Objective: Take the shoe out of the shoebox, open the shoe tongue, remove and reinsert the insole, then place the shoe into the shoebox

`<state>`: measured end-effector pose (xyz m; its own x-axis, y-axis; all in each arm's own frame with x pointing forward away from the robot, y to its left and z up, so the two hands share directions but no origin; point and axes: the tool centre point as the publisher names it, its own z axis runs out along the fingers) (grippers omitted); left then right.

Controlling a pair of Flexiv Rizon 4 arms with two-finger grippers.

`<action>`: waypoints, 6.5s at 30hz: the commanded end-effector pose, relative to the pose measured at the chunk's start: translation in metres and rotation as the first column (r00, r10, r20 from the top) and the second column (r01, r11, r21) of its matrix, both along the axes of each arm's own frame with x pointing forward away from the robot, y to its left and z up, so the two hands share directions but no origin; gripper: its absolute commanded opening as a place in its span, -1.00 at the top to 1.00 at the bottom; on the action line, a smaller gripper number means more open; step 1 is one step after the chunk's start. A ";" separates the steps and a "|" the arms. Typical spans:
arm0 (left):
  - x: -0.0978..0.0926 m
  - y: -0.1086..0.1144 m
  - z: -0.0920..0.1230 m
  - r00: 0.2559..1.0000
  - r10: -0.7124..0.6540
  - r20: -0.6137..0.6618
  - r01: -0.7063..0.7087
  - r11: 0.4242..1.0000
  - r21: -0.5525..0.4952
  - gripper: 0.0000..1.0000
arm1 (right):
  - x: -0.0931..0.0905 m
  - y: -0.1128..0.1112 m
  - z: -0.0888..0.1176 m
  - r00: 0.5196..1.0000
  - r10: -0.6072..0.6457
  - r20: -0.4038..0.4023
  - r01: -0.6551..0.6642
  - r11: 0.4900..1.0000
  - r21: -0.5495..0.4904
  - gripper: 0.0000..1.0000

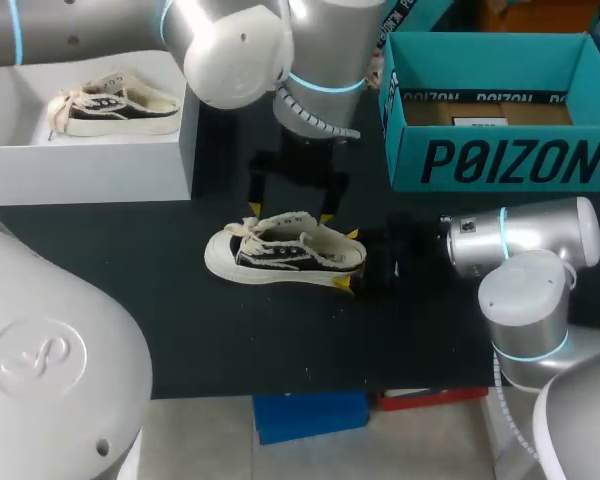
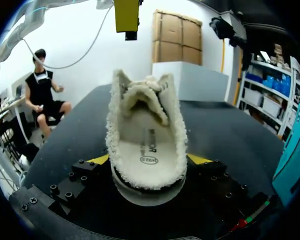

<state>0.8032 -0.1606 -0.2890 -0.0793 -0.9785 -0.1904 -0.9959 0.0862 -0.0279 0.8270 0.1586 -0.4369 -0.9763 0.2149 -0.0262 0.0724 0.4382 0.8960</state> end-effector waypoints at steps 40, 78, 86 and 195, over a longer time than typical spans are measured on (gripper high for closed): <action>0.023 0.006 -0.082 0.994 -0.105 -0.015 0.101 0.894 0.436 0.58 | 0.001 0.003 -0.001 1.000 -0.003 -0.002 0.003 1.000 -0.004 1.00; 0.017 0.066 -0.033 0.989 0.028 0.144 -0.074 0.942 0.326 1.00 | 0.001 0.003 -0.001 1.000 -0.003 -0.002 0.003 1.000 -0.004 1.00; 0.015 0.090 -0.038 0.987 0.080 0.140 -0.122 0.938 0.325 1.00 | 0.001 0.003 -0.001 1.000 -0.003 -0.002 0.003 1.000 -0.004 1.00; 0.037 -0.016 -0.045 -0.089 -0.994 0.062 0.843 -0.109 -0.527 1.00 | 0.001 0.003 -0.001 1.000 -0.003 -0.002 0.003 1.000 -0.004 1.00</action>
